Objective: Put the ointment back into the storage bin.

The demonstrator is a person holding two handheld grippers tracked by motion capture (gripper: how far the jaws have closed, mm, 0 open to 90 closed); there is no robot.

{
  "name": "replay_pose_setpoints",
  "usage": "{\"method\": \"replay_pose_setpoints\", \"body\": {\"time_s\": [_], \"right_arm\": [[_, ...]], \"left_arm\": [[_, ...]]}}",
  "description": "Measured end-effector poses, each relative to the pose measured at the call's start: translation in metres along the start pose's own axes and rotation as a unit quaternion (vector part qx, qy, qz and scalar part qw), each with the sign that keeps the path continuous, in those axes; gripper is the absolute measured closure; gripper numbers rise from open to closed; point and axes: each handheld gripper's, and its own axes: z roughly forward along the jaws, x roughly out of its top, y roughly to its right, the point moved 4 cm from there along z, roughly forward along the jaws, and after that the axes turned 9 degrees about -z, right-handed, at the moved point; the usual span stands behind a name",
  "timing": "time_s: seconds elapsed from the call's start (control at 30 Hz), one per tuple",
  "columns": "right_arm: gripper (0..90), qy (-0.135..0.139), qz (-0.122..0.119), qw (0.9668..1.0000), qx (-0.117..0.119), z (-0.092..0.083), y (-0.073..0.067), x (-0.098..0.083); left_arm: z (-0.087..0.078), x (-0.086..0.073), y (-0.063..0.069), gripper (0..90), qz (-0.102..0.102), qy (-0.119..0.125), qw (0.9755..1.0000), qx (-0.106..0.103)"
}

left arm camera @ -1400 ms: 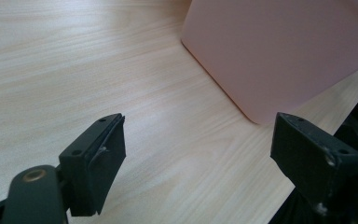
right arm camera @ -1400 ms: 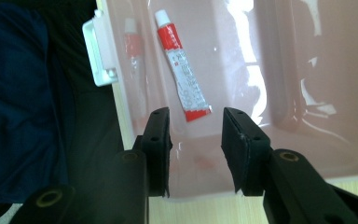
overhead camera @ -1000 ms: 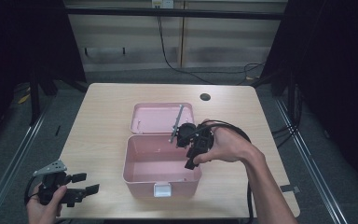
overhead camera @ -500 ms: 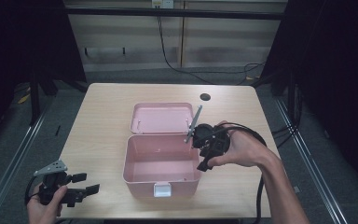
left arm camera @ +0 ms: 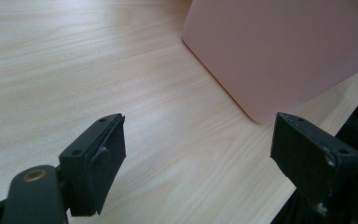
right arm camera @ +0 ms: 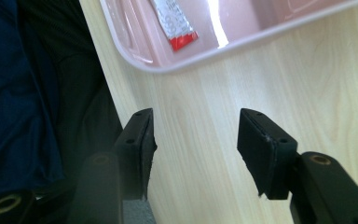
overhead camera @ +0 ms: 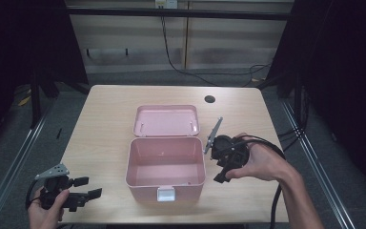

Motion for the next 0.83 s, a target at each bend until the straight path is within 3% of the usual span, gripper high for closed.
{"method": "replay_pose_setpoints", "body": {"time_s": [0.53, 0.83], "right_arm": [[44.5, 0.002, 0.037, 0.9991, 0.019, 0.039, 0.001, -0.035], [43.8, -0.001, 0.050, 0.9984, 0.028, 0.071, 0.002, -0.051]], "left_arm": [[0.001, 0.001, 0.000, 17.7, 0.001, -0.001, 1.0000, -0.002], [0.001, 0.001, 0.000, 17.7, 0.000, -0.002, 1.0000, 0.000]]}}
